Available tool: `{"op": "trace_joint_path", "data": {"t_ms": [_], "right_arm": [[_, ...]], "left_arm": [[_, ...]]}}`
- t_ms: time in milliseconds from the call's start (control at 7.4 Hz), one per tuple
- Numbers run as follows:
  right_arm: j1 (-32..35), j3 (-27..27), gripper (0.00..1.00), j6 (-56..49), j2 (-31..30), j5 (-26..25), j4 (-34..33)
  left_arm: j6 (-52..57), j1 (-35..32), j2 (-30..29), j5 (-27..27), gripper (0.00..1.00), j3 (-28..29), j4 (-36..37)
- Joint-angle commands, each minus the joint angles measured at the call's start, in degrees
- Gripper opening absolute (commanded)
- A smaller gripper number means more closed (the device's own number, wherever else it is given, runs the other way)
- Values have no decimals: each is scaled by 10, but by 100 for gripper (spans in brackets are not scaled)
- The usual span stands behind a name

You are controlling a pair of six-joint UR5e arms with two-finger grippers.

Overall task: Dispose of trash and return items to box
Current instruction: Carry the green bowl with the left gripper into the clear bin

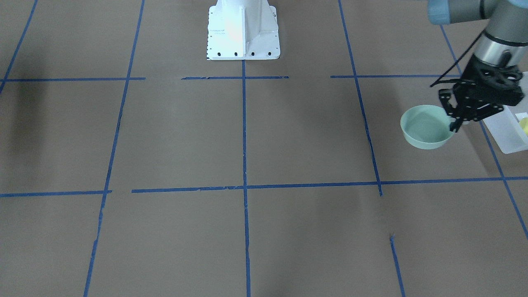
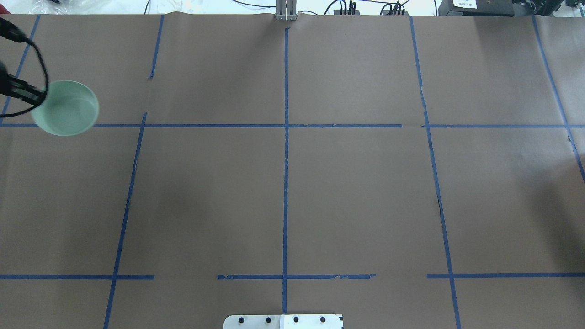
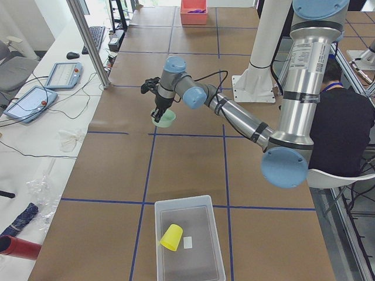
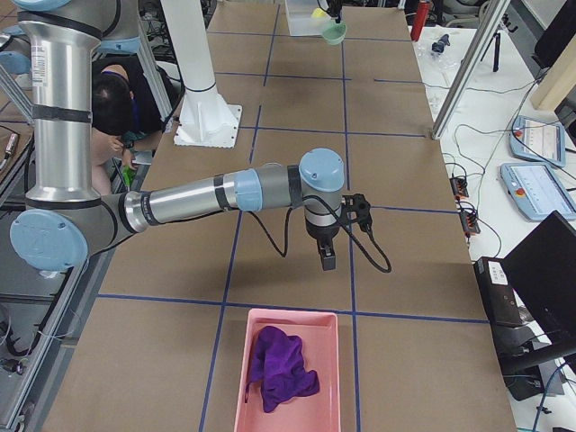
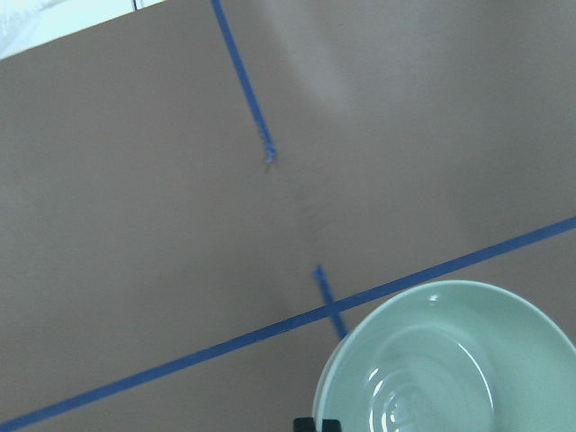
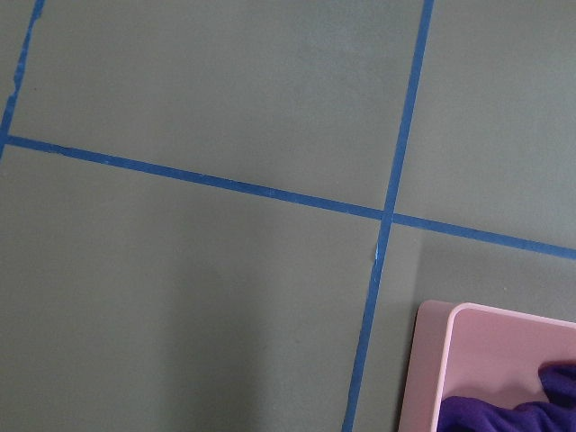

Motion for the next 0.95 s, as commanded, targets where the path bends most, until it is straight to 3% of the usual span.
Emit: {"op": "trace_joint_path", "data": {"t_ms": [0, 135, 405, 676, 811], "right_arm": [[0, 1, 100, -1, 0, 0, 0], [0, 1, 100, -1, 0, 1, 0], [0, 2, 100, -1, 1, 1, 1], [0, -3, 100, 4, -3, 0, 43], [0, -3, 100, 4, -4, 0, 44]], "left_arm": [[254, -155, 50, -53, 0, 62, -3], [326, -212, 68, -112, 0, 100, -3], [433, -266, 132, -132, 0, 173, -82], [399, -267, 183, -181, 0, 216, -185], [342, -263, 188, -182, 0, 280, -306]]}}
